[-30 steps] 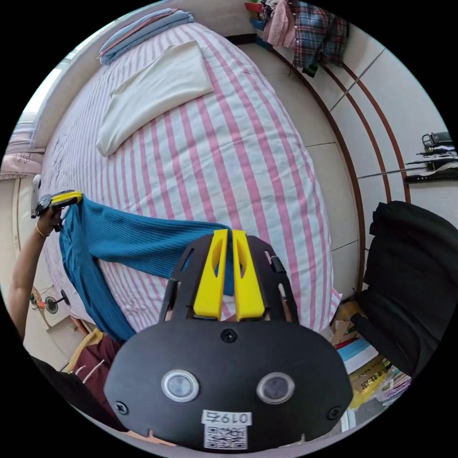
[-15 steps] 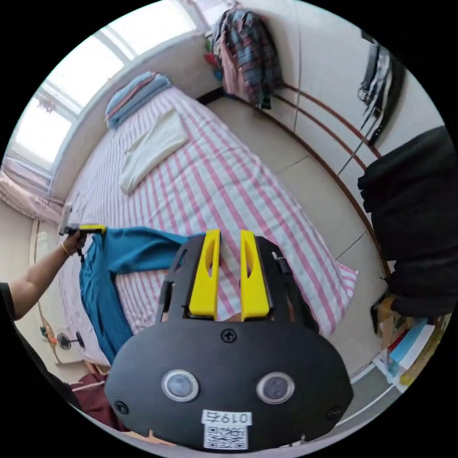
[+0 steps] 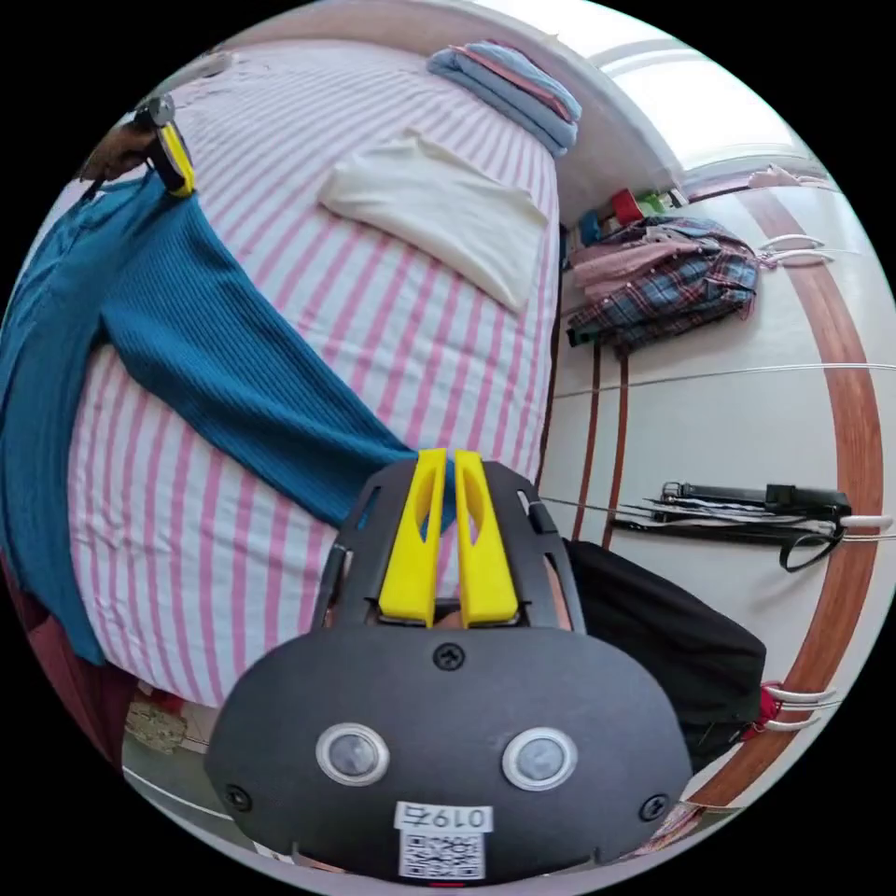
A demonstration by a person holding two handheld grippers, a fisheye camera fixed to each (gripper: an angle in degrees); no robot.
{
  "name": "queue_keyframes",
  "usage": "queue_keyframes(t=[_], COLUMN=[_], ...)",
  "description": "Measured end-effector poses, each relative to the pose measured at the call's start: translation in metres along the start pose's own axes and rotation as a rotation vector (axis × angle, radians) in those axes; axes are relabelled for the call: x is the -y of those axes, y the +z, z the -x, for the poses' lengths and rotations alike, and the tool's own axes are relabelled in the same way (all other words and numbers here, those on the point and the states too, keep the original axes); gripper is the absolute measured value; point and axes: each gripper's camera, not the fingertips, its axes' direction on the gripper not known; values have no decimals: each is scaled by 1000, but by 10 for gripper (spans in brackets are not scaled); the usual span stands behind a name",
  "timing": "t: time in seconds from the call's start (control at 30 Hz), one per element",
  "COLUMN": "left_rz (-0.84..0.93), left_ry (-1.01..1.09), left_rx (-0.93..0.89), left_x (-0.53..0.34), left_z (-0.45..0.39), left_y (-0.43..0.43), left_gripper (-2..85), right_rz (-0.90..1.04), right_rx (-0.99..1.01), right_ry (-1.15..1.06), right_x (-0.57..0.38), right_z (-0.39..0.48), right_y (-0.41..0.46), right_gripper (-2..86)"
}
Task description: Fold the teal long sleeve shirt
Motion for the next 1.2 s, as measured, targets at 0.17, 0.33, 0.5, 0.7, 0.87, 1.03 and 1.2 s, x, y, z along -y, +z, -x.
queue_keyframes(t=[0.17,0.33,0.5,0.7,0.87,1.03,1.2], left_rz=[-185,-432,-537,-454,-379,-198,-95], left_ry=[-48,-233,-382,-635,-1004,-1140,-1166], left_rx=[44,-52,-67,-23,19,68,-33], left_x=[-57,-125,-238,-440,-633,-766,-843], left_z=[-9,20,37,4,-28,-61,-85], left_y=[-29,-70,-93,-53,-25,3,50], left_gripper=[37,61,44,49,73,89,97], right_rz=[-153,-182,-183,-197,-195,-224,-274], right_rx=[196,333,410,516,590,619,643], right_ry=[-86,-115,-148,-170,-295,-484,-621], right_x=[72,116,144,164,178,208,235], right_z=[60,95,122,149,201,271,330], right_y=[-75,-110,-141,-193,-238,-294,-363], right_gripper=[49,48,45,17,-2,-6,-6])
